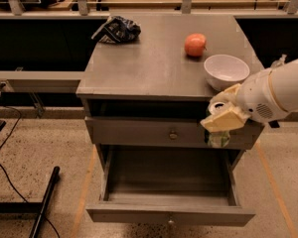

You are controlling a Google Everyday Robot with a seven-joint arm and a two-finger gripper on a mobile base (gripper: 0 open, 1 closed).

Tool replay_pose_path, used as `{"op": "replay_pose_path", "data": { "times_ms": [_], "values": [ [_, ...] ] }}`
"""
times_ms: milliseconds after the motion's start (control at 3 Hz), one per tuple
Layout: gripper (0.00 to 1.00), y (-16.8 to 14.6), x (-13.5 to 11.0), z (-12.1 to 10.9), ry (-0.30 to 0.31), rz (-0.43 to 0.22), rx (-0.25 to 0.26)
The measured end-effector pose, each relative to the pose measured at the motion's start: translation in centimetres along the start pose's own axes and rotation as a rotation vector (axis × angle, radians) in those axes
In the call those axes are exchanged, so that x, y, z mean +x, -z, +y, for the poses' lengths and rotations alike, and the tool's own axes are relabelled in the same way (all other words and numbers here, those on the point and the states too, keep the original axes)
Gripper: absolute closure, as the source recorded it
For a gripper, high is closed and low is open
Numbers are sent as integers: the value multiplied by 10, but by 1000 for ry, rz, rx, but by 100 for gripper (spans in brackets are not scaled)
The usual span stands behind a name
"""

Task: Place green can into middle drawer

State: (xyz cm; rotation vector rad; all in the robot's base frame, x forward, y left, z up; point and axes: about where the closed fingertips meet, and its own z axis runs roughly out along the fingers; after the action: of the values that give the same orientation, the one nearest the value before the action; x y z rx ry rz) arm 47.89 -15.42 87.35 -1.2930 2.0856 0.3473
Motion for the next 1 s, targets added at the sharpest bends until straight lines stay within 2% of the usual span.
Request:
{"op": "replay_pose_path", "data": {
  "times_ms": [333, 667, 1000],
  "values": [
    [100, -18, 12, -7, -8, -31, -26],
    [100, -62, 55, -5, -54, -114, -71],
    [100, -96, 98, 7, -79, -223, -79]
  ]
}}
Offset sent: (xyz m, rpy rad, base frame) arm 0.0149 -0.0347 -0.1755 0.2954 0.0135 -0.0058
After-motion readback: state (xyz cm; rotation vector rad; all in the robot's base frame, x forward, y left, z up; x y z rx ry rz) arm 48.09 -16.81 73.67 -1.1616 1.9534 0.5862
